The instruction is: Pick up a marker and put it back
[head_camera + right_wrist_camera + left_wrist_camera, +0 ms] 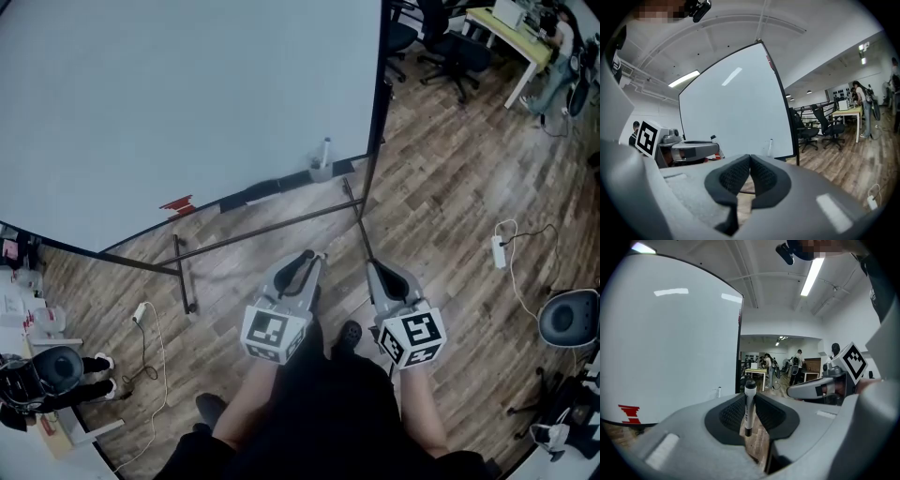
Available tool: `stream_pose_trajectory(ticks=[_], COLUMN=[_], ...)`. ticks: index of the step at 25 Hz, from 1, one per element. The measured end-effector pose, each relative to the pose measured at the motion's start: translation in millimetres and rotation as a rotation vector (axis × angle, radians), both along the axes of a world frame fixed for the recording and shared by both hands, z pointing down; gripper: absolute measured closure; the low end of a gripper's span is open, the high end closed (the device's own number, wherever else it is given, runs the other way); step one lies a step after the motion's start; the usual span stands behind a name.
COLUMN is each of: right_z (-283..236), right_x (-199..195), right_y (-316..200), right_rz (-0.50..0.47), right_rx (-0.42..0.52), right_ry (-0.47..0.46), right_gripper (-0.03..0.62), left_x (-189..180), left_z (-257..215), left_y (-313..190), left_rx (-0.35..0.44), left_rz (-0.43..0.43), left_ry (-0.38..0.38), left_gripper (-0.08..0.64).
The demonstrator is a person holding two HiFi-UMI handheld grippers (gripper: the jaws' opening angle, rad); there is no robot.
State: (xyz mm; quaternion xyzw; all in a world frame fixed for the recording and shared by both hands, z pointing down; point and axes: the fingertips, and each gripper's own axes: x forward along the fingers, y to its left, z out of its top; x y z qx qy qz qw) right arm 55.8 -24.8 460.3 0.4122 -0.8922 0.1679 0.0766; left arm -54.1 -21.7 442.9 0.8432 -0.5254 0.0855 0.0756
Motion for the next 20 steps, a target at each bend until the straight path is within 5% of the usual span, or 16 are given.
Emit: stream_pose_trajectory(ticks=[20], right_z=[-18.3], right_x=[-51.1], right_y=[-107.9], right_rz=[0.202], right_rx=[0.019], right_ry=[0.086], right_gripper=[0.589], left_x=[-72.4], left_z=[-14.3], left_y=[-180.7], left_rx=[0.085], left_rz=[0.137], left_ry=[0.048], left_gripper=[0.483])
